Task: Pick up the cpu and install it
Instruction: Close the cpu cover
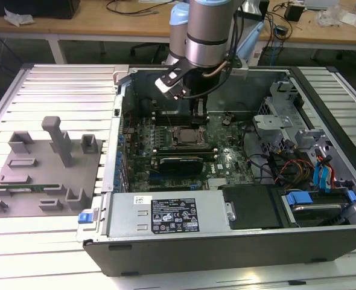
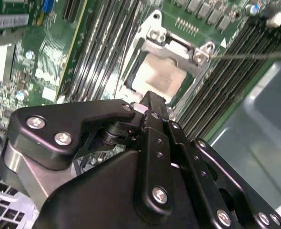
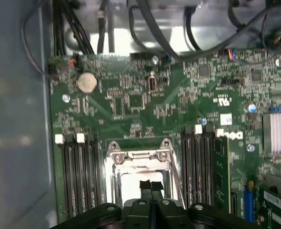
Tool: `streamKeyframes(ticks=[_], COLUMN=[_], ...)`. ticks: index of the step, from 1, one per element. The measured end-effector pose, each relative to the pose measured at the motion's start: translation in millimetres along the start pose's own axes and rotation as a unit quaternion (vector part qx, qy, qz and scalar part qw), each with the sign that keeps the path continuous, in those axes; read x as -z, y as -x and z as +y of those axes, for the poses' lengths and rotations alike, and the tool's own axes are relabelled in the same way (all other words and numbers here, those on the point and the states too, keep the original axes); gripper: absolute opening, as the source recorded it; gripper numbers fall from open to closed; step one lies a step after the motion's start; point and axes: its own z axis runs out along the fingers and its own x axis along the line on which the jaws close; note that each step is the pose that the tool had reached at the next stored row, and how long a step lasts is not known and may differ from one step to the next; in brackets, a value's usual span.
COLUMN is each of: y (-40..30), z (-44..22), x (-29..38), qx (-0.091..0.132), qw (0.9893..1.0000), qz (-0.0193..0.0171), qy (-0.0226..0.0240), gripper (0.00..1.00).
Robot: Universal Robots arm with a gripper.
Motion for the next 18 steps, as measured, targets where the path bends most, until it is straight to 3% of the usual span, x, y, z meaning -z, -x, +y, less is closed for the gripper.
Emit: streamKeyframes(ticks=[3,6,9,18], y=[1.3,1.9,2.0,2.1], z=[-9.7,-14.8,-15.3,-17.2], x=[-2.4,-4.8,-5.4,-5.6], qx=[0.0,0.003,0.015,0.015], qw=[1.0,1.0,0.9999,0.9999], qz=[0.0,0.0008,0.0005,0.0007], qy=[0.0001,0.0007,0.0011,0.0014], gripper=[0.11,0.11,0.11,0.11])
